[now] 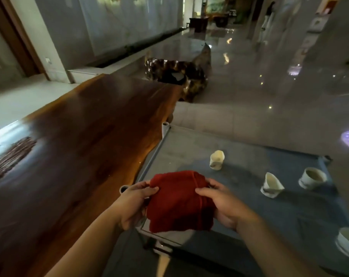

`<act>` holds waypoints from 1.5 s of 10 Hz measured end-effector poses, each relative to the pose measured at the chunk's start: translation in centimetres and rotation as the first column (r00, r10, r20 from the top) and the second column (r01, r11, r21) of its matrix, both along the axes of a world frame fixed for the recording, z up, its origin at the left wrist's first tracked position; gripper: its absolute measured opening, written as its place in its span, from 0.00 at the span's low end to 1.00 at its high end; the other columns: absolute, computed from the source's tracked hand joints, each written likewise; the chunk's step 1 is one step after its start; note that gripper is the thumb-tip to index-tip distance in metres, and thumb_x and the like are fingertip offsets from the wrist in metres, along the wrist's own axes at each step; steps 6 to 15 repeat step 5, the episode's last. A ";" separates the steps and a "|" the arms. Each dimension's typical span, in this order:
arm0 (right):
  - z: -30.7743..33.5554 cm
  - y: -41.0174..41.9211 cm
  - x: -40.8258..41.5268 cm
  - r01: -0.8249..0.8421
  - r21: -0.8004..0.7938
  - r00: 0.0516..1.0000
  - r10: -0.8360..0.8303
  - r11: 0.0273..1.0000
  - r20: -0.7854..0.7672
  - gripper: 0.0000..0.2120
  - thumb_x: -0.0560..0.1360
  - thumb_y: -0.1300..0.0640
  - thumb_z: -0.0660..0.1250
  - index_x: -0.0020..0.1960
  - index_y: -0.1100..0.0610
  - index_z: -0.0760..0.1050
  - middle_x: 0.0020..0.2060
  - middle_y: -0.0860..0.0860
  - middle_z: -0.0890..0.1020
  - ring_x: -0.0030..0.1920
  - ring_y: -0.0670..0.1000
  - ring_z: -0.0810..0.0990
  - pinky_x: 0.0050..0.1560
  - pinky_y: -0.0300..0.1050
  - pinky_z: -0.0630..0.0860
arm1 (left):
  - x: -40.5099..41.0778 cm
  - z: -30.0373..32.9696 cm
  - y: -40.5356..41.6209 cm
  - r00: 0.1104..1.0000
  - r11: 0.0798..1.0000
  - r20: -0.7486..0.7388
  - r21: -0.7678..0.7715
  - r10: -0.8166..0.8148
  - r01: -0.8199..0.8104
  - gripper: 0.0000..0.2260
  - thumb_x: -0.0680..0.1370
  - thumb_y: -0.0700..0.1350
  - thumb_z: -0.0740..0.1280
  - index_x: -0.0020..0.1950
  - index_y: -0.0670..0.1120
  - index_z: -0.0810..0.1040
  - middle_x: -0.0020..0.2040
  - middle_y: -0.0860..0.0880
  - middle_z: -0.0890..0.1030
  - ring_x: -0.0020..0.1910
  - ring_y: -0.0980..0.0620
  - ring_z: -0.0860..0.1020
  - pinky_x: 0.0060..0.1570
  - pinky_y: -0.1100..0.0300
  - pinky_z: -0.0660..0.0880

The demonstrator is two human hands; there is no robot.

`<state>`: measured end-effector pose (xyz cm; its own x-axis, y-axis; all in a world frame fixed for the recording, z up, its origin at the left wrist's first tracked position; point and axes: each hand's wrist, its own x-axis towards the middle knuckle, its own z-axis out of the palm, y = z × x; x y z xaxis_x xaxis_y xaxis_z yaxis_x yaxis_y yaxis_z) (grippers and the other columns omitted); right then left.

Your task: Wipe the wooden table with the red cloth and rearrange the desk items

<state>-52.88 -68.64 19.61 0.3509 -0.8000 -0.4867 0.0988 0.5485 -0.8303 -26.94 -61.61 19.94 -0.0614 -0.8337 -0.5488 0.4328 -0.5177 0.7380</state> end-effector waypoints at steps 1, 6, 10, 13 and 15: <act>-1.9 -1.6 -0.4 0.069 0.029 0.993 -0.066 0.997 -0.094 0.17 0.77 0.68 0.70 0.64 0.58 0.77 0.55 0.60 0.86 0.56 0.60 0.85 0.62 0.61 0.79 | -1.5 -0.5 -3.5 0.991 0.997 0.118 0.053 -0.063 0.057 0.13 0.79 0.39 0.66 0.63 0.45 0.76 0.62 0.39 0.80 0.60 0.38 0.80 0.58 0.42 0.78; -10.4 -5.8 2.7 -0.090 -0.070 0.805 0.031 0.993 -0.593 0.19 0.76 0.56 0.72 0.65 0.51 0.73 0.53 0.50 0.80 0.54 0.53 0.80 0.60 0.52 0.77 | -3.2 -5.0 -9.1 0.868 0.989 0.489 0.143 -0.089 0.021 0.17 0.80 0.37 0.65 0.69 0.39 0.74 0.62 0.35 0.80 0.62 0.38 0.79 0.63 0.45 0.74; -10.4 -5.8 2.7 -0.090 -0.070 0.805 0.031 0.993 -0.593 0.19 0.76 0.56 0.72 0.65 0.51 0.73 0.53 0.50 0.80 0.54 0.53 0.80 0.60 0.52 0.77 | -3.2 -5.0 -9.1 0.868 0.989 0.489 0.143 -0.089 0.021 0.17 0.80 0.37 0.65 0.69 0.39 0.74 0.62 0.35 0.80 0.62 0.38 0.79 0.63 0.45 0.74; -10.4 -5.8 2.7 -0.090 -0.070 0.805 0.031 0.993 -0.593 0.19 0.76 0.56 0.72 0.65 0.51 0.73 0.53 0.50 0.80 0.54 0.53 0.80 0.60 0.52 0.77 | -3.2 -5.0 -9.1 0.868 0.989 0.489 0.143 -0.089 0.021 0.17 0.80 0.37 0.65 0.69 0.39 0.74 0.62 0.35 0.80 0.62 0.38 0.79 0.63 0.45 0.74; -10.4 -5.8 2.7 -0.090 -0.070 0.805 0.031 0.993 -0.593 0.19 0.76 0.56 0.72 0.65 0.51 0.73 0.53 0.50 0.80 0.54 0.53 0.80 0.60 0.52 0.77 | -3.2 -5.0 -9.1 0.868 0.989 0.489 0.143 -0.089 0.021 0.17 0.80 0.37 0.65 0.69 0.39 0.74 0.62 0.35 0.80 0.62 0.38 0.79 0.63 0.45 0.74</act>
